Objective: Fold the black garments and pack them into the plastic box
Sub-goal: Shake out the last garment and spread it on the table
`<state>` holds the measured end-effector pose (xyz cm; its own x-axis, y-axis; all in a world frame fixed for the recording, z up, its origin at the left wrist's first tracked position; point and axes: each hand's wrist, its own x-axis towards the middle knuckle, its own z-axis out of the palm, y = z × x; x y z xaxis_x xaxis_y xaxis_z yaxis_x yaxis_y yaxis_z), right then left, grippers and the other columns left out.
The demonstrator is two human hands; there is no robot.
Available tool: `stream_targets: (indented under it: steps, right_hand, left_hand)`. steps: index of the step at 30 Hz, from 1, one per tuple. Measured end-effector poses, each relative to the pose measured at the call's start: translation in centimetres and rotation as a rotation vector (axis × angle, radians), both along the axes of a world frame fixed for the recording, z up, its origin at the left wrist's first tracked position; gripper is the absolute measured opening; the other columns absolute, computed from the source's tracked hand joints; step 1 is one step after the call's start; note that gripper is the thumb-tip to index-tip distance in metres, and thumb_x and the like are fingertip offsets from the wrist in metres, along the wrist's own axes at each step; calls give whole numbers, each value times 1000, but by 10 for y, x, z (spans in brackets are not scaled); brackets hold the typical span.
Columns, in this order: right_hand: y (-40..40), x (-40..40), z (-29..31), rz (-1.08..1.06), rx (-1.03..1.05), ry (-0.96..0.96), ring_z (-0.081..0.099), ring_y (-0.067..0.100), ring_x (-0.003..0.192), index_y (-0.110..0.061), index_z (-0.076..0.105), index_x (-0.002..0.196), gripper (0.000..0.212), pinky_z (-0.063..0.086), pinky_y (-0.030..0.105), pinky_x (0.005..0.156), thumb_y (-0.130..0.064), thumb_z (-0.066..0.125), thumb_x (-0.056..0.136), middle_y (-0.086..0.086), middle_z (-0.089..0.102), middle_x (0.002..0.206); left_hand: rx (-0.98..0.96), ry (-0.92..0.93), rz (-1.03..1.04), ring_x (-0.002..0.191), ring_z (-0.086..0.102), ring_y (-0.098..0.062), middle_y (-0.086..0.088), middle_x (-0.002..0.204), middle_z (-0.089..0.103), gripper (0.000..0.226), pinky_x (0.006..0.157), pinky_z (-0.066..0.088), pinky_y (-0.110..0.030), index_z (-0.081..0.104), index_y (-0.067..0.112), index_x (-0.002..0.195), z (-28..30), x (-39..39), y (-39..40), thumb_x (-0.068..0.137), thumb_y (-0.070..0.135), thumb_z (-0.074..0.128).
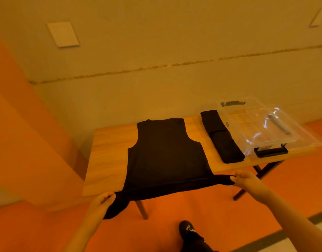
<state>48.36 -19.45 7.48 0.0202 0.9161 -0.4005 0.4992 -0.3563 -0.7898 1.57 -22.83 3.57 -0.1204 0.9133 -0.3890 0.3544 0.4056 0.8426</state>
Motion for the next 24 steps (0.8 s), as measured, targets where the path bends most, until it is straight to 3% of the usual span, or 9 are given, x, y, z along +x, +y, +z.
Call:
stream_targets:
  steps: [3, 5, 9, 11, 12, 14, 16, 20, 24]
  right_hand:
    - [-3, 0, -4, -16, 36, 24, 53, 28, 70, 2, 59, 80, 21, 41, 37, 71, -14, 53, 92, 15, 55, 71]
    - [-8, 0, -6, -3, 10, 47, 55, 31, 70, -4, 62, 81, 21, 43, 42, 70, -19, 53, 92, 18, 59, 75]
    - [-11, 11, -24, -21, -45, 89, 54, 33, 68, -17, 66, 80, 21, 43, 48, 66, -35, 58, 86, 23, 62, 78]
    - [-8, 8, -21, -28, -40, 127, 58, 36, 69, -16, 67, 84, 37, 45, 48, 67, -51, 64, 75, 27, 63, 83]
    - [-4, 5, -18, -34, -29, 141, 62, 38, 73, -12, 67, 87, 40, 47, 49, 70, -50, 65, 73, 26, 65, 85]
    - [5, 0, -9, -51, 10, 166, 67, 36, 84, -2, 65, 91, 25, 53, 46, 79, -26, 60, 87, 24, 68, 89]
    - [19, -1, -6, -76, 34, 186, 69, 27, 86, 1, 65, 91, 16, 57, 33, 75, -7, 51, 92, 18, 70, 87]
    - [61, -7, 6, -129, 77, 212, 68, 13, 70, -2, 63, 87, 15, 54, 21, 60, -4, 49, 92, 9, 66, 79]
    - [125, -14, 13, -144, 105, 206, 63, 15, 67, -8, 62, 83, 16, 53, 24, 62, -5, 49, 93, 9, 60, 76]
  left_hand:
    - [10, -66, 38, 69, 39, -23, -11, 71, 41, 32, 70, 30, -37, 44, 4, 67, 1, 5, -4, 94, 19, 49]
    - [-2, -87, 56, 65, 35, -21, -11, 68, 37, 31, 66, 27, -35, 44, 5, 65, -3, 5, -7, 94, 15, 48]
    - [-27, -71, 7, 71, 48, -24, -15, 75, 52, 29, 68, 34, -35, 57, -7, 81, -11, 3, -10, 94, 17, 49]
    - [-17, -52, 2, 67, 50, -23, -14, 71, 55, 29, 64, 36, -33, 60, -5, 81, -7, 3, -4, 94, 18, 49]
    - [-10, -45, -2, 67, 50, -24, -14, 71, 55, 30, 64, 38, -33, 59, -5, 79, -5, 3, 1, 94, 18, 48]
    - [-1, -49, 1, 73, 54, -26, -18, 79, 55, 29, 70, 45, -36, 56, -5, 79, 2, 5, 15, 95, 18, 47]
    - [26, -53, 7, 78, 58, -29, -20, 85, 57, 25, 72, 49, -34, 57, -4, 84, 10, 7, 32, 95, 16, 46]
    - [89, -44, 0, 81, 64, -25, -13, 86, 65, 25, 70, 51, -30, 63, -3, 91, 30, 11, 78, 96, 13, 44]
    - [112, -9, -2, 78, 59, -26, -13, 80, 61, 26, 68, 47, -34, 62, -3, 87, 36, 6, 139, 97, 14, 44]
